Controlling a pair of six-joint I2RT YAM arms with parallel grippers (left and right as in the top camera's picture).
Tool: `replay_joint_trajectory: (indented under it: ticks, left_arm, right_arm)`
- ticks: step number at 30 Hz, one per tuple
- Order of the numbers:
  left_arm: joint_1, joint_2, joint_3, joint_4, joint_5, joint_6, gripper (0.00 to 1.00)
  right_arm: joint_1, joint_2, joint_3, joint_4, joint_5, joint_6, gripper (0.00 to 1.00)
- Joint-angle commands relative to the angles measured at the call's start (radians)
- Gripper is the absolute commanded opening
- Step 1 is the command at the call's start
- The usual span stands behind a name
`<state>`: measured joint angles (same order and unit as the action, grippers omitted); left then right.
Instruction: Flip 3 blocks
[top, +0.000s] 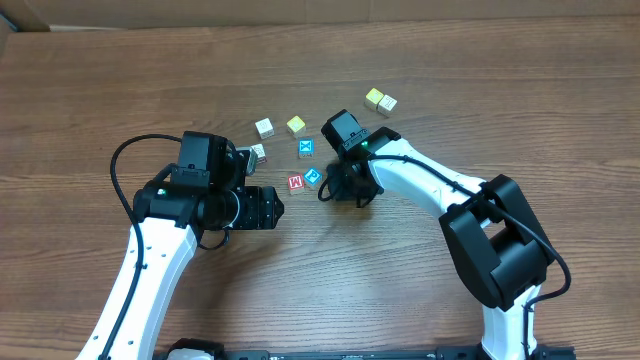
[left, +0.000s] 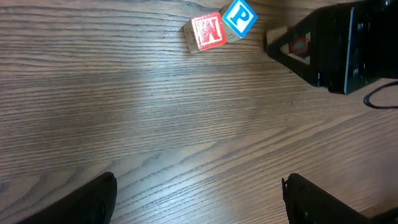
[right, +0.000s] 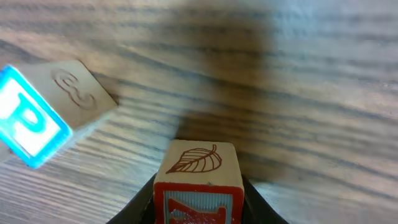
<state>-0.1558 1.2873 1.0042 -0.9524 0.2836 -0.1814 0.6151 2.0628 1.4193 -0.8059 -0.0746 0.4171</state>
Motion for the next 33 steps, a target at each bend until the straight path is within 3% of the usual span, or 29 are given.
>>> replay_joint_trajectory:
  ticks: [1, 12, 24, 33]
  left_arm:
    - [-0.003, 0.002, -0.007, 0.007, -0.003, 0.002, 0.79]
    - [-0.003, 0.002, -0.007, 0.016, -0.003, 0.002, 0.8]
    - [-0.003, 0.002, -0.007, 0.019, -0.003, 0.002, 0.8]
    - [-0.003, 0.002, -0.007, 0.021, -0.003, 0.002, 0.8]
  right_arm:
    - [-0.002, -0.063, -0.003, -0.025, 0.023, 0.003, 0.2]
    - [0.034, -0.282, -0.035, -0.243, 0.066, 0.14, 0.16]
    - [0.23, -0.421, -0.382, 0.002, 0.078, 0.444, 0.17]
    - [0.27, -0.421, -0.473, 0.022, 0.074, 0.492, 0.16]
